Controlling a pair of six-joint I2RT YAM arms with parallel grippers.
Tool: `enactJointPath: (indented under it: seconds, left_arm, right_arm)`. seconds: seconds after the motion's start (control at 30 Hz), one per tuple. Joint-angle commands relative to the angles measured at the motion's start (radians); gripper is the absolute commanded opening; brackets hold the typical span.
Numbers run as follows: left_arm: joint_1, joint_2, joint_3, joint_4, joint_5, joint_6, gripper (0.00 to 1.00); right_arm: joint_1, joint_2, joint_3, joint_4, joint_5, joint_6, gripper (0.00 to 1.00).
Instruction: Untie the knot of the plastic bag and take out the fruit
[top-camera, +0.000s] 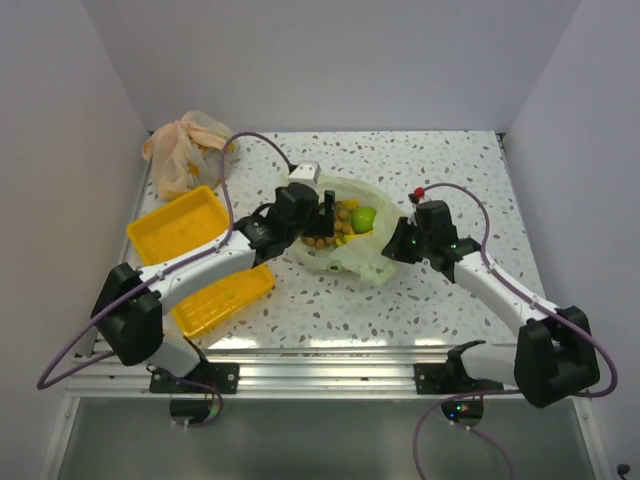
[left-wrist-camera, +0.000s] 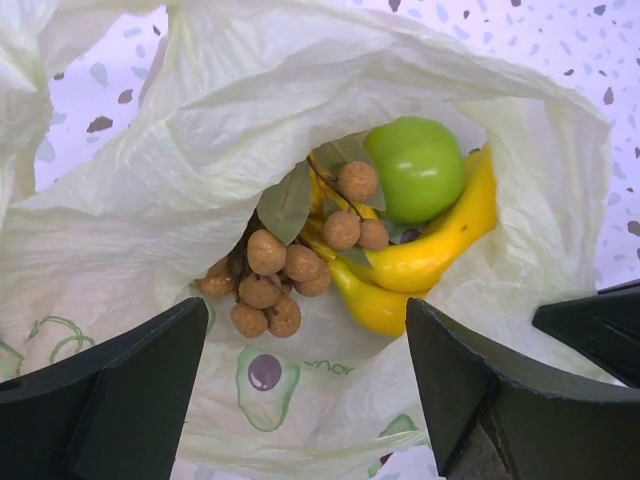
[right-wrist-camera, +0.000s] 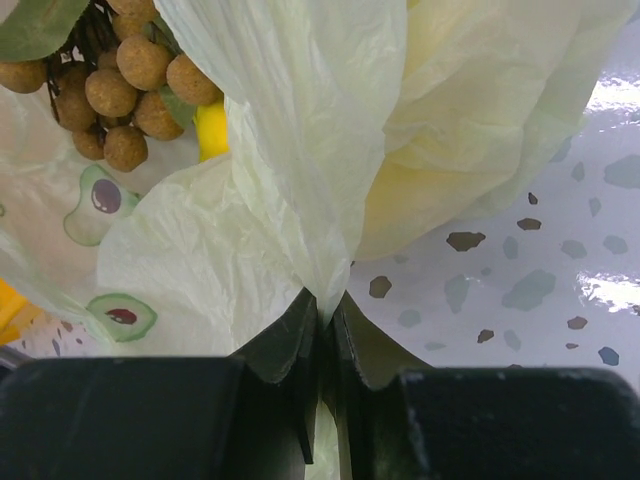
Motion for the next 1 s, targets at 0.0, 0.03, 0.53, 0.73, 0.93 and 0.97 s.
enactJointPath:
  seconds: [0.0, 0.03, 0.53, 0.73, 0.93, 0.97]
  left_arm:
    - [-0.030, -0.041, 0.092, -0.070, -0.126, 0.057, 0.85]
    - [-0.033, -0.034, 0.106, -0.081, -0.134, 0.072, 0.83]
    - [-0.023, 0.356, 0.440, -0.147, -0.140, 0.215, 0.64]
    - [-0.004, 0.405, 0.500, -0.193, -0.119, 0.204, 0.59]
    - [-0.023, 0.254, 0.402, -0.199, -0.091, 0.147, 0.62]
    - [-0.029, 0.230, 0.361, -0.196, -0.080, 0.138, 0.62]
  right_arm:
    - [-0.002, -0.046, 0.007, 0.033, -0.013, 0.016, 0.12]
    - [-0.001, -0.053, 0.009, 0.033, -0.009, 0.014, 0.12]
    - [-0.002, -0.071, -0.008, 0.033, -0.018, 0.028, 0.09]
    - [-0.002, -0.074, -0.008, 0.032, -0.019, 0.026, 0.09]
    - [-0.002, -0.082, -0.010, 0.032, -0.018, 0.022, 0.09]
    - [-0.002, -0.082, -0.010, 0.032, -0.016, 0.019, 0.09]
